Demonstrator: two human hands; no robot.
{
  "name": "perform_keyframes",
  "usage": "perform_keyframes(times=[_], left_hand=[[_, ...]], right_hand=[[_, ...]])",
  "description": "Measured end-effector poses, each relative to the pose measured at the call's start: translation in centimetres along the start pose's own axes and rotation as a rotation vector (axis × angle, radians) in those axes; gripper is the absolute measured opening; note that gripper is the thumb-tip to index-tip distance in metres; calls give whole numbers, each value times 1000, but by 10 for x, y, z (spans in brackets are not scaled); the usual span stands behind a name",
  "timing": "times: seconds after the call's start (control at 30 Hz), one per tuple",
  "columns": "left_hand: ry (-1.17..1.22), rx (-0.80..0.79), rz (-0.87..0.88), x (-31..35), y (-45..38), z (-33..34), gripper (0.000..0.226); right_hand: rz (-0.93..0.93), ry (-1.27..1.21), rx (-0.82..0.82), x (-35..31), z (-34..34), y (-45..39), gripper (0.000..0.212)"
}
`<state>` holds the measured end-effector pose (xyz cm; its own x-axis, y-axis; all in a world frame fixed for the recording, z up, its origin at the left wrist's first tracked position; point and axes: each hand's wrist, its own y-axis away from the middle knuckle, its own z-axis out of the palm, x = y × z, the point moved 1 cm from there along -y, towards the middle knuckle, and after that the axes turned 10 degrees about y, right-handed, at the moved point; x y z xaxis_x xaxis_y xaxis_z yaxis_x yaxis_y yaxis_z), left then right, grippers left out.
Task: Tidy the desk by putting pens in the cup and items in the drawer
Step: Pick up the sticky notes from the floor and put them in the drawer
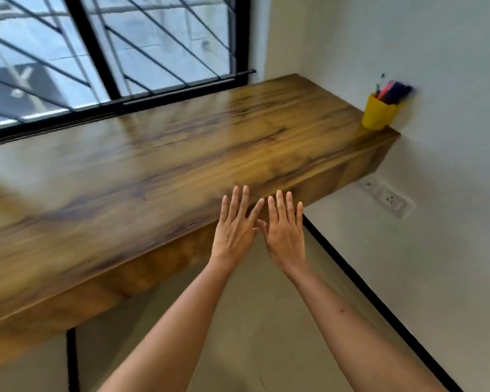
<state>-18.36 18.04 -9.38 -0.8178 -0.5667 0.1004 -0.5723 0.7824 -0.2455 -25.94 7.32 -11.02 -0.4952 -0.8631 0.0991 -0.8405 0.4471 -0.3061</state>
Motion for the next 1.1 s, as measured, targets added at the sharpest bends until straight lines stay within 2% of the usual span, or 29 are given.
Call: perform_keyframes(times=[0.13,0.33,0.47,0.77,1.1], left_hand=[[-10,-151,112,45,-32,19,78],[-1,-273,281,118,-61,47,85],[6,-323,421,163,-71,71,87],[-15,-405,688,242,-71,119,89],[4,-470,989,353,-40,147,91]], right_hand=[[160,57,-100,64,10,11,65],[378,92,-242,147,19,54,82],[525,91,-293,186,25,86,80],[819,101,-440,234,41,161,80],[1114,103,-491,278,45,254,81]])
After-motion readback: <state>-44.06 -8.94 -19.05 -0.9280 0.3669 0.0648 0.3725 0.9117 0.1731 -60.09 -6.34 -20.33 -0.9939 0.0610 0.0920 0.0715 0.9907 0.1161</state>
